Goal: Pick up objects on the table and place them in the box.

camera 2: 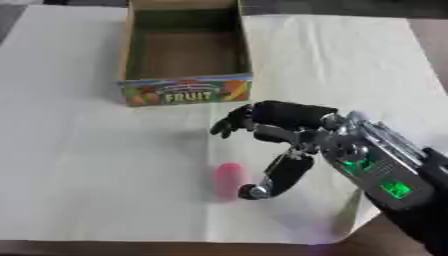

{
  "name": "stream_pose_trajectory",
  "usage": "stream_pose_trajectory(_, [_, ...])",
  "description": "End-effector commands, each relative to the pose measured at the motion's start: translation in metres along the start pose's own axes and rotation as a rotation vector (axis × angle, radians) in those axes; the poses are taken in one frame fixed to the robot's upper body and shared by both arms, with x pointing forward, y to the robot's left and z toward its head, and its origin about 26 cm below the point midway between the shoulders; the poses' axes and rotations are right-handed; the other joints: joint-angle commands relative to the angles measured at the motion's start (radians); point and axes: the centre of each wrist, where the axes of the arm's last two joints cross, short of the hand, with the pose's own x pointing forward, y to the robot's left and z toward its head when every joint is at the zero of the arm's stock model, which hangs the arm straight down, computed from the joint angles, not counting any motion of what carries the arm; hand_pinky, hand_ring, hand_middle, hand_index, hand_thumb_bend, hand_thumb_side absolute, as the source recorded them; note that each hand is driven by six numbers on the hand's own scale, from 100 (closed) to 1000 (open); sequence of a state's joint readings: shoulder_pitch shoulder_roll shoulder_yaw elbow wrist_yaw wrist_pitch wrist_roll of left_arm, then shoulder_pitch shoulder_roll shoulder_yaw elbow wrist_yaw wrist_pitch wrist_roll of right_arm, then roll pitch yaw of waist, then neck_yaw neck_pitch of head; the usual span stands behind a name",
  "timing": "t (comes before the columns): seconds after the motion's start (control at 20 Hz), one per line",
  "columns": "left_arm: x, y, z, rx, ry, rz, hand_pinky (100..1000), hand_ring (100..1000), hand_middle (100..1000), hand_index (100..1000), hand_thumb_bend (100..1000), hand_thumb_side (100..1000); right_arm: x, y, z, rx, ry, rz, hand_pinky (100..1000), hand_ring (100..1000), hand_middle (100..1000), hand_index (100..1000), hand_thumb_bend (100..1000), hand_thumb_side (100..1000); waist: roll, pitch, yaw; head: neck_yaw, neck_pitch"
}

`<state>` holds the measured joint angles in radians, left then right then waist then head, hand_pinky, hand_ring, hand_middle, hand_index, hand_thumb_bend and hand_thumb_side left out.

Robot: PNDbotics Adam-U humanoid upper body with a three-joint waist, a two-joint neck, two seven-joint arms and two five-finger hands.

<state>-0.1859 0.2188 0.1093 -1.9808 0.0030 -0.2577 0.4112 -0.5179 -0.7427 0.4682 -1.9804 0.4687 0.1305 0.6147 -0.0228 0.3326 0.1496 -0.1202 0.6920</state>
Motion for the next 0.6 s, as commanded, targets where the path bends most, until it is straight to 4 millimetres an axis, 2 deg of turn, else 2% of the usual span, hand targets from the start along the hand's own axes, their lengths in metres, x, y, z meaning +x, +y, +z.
stream_pose_trajectory(0.05, [0.0061, -0.0008, -0.0046, -0.014, -0.032, 0.0, 628, 659, 606, 776, 100, 655, 0.0034, -0.0053, 0.0035, -0.018, 0.009, 0.026, 765, 851, 769, 920, 513, 208, 0.005, -0.011, 0.001, 0.0, -0.003])
stream_pose_trajectory(0.6, [0.0056, -0.0021, -0.003, -0.017, -0.029, 0.0, 628, 658, 605, 776, 100, 656, 0.008, -0.0033, -0.0011, -0.023, 0.037, 0.043, 765, 850, 757, 915, 512, 206, 0.012, 0.007, 0.006, -0.006, -0.049])
